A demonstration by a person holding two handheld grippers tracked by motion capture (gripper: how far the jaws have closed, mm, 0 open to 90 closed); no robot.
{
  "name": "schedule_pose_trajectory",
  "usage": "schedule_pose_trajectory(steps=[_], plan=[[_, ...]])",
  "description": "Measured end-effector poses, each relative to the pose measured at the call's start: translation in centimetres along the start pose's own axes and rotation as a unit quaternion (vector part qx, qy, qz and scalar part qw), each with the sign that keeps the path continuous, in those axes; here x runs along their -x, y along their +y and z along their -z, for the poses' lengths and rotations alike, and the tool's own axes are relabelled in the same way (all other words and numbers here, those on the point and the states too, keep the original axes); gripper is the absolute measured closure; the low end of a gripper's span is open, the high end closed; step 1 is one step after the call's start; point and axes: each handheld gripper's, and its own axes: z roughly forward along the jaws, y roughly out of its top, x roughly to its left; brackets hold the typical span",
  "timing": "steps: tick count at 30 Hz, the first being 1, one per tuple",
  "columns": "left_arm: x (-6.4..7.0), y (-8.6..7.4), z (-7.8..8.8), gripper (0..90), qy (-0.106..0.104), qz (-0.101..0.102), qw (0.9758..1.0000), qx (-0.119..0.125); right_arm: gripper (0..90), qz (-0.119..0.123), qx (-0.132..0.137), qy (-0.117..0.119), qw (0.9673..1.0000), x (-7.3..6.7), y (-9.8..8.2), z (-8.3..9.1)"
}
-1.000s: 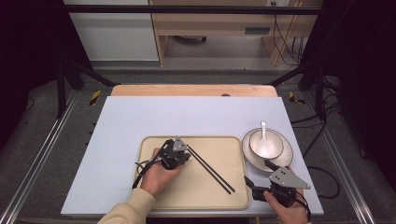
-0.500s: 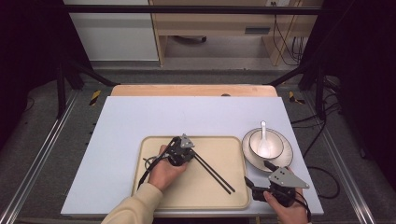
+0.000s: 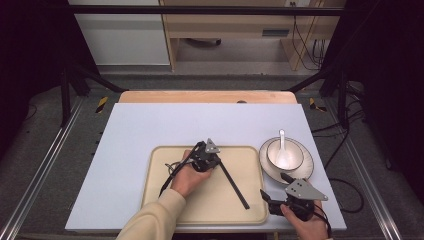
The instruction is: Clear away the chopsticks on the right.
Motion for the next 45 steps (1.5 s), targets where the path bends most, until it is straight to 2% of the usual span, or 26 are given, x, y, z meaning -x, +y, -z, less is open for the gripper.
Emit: schedule_pose_trajectory(steps=[11,21,29,36,39,45], plan=[[0.8,1.3,-1.2,89.9,-0.015,-0.027,0.9995,0.003,13.6,-0.007,0.005,-0.005,0.9999,0.3,-0.2,-0.1],[2.5,2.8,-2.5,90.0,-0.037,-0.056,0.9978,0.001,13.6,-0.007,0.001,-0.004,1.0,0.3,-0.3,-0.3],[3.6,3.2,-2.9,90.0,-0.047,-0.063,0.9969,0.006,13.5,-0.007,0.0,-0.005,1.0,0.4,-0.3,-0.3],[3.7,3.4,-3.1,90.0,-0.05,-0.062,0.9968,0.011,13.6,-0.004,-0.004,-0.005,1.0,0.3,-0.3,-0.4],[3.8,3.5,-3.2,90.0,-0.048,-0.067,0.9965,0.012,13.6,-0.003,-0.006,-0.006,1.0,0.3,-0.4,-0.4],[4.1,3.5,-3.3,90.0,-0.058,-0.074,0.9955,0.013,13.7,-0.003,-0.007,-0.004,1.0,0.3,-0.4,-0.4]])
